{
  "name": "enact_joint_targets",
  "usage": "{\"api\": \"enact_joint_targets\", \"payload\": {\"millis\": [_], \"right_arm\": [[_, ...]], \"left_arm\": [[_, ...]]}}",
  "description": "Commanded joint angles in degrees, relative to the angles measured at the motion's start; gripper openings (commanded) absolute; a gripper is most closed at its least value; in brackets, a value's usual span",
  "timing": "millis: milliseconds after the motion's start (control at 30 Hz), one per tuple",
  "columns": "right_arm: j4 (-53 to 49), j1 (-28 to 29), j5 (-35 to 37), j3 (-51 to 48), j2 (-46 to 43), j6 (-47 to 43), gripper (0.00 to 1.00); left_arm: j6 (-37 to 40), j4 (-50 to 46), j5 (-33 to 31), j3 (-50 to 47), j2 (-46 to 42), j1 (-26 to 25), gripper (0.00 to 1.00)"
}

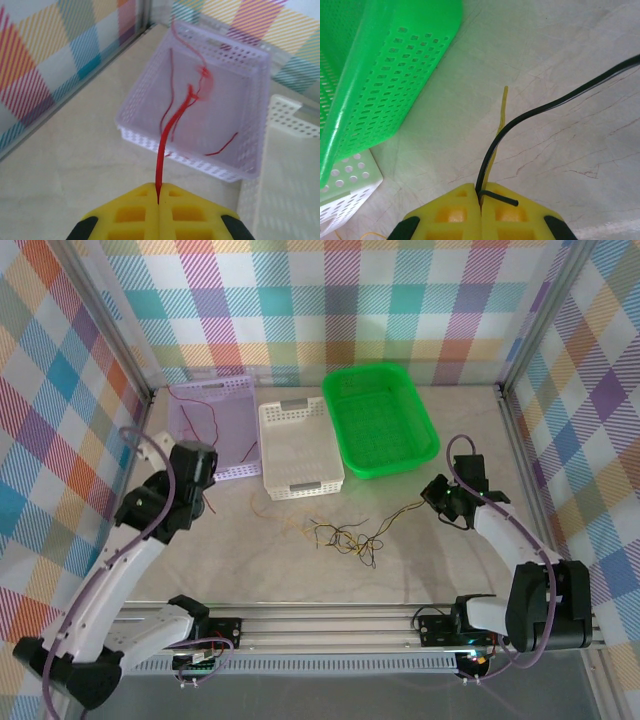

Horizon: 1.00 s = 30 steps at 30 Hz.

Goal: Untangle the cables

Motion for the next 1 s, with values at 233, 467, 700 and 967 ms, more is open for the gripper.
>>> {"api": "enact_joint_targets", "payload": {"millis": [233,467,700,967], "right_arm": [[1.35,-0.23,-2.86,-0.58,-2.75,-0.44,0.0],[1.42,-0.23,-3.34,-0.61,-3.87,-0.44,0.0],[1.68,-0.25,-4.45,-0.73,-4.25,-0.26,0.0],[1.66,-0.23,-4.56,-0.74,-5.52,-0.28,0.0]], "left_arm": [[11.73,0.1,1.07,17.48,9.83,1.59,0.0],[13.62,-0.6,1.88,23.49,13.61,4.48,0.0],[16.64,-1.91,0.88,27.59,17.89,8.28,0.0],[17.89,-1.24,1.08,28.08,22.05,12.42,0.0]]}}
